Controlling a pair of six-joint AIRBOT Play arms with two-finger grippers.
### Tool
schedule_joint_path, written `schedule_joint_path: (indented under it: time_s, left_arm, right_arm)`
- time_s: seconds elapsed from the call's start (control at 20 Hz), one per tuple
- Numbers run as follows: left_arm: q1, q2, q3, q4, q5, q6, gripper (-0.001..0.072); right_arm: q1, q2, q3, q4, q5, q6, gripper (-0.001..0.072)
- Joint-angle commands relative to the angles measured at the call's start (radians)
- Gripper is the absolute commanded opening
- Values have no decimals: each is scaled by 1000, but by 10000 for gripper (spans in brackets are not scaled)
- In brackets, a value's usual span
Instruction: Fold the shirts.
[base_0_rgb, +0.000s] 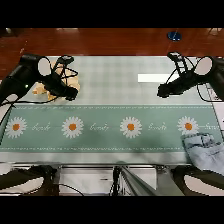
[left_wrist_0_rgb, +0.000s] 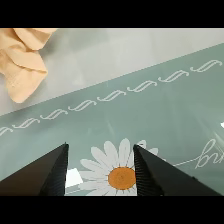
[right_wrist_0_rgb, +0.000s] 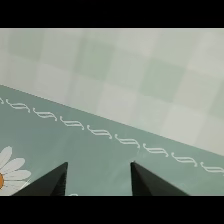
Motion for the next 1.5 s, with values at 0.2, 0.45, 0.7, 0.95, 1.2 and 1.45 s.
schedule_joint_path:
  time_s: [0.2, 0.45, 0.7, 0.95, 1.2, 1.45]
  left_arm:
    - [0, 0, 1, 0, 0, 0, 478]
    - [0, 0, 1, 0, 0, 0, 478]
    - [0, 0, 1, 0, 1, 0, 478]
    - [-2, 0, 0, -11, 12, 0, 476]
    - [2, -2, 1, -14, 78, 3, 476]
    - [3, -6, 4, -18, 98, 20, 480]
  right_arm:
    - [0, 0, 0, 0, 0, 0, 474]
    - [0, 0, 0, 0, 0, 0, 474]
    - [0, 0, 0, 0, 0, 0, 474]
    - [0, -1, 0, 1, -10, 0, 474]
    - [0, -1, 0, -19, -14, 0, 474]
    - [0, -1, 0, -16, -12, -7, 473]
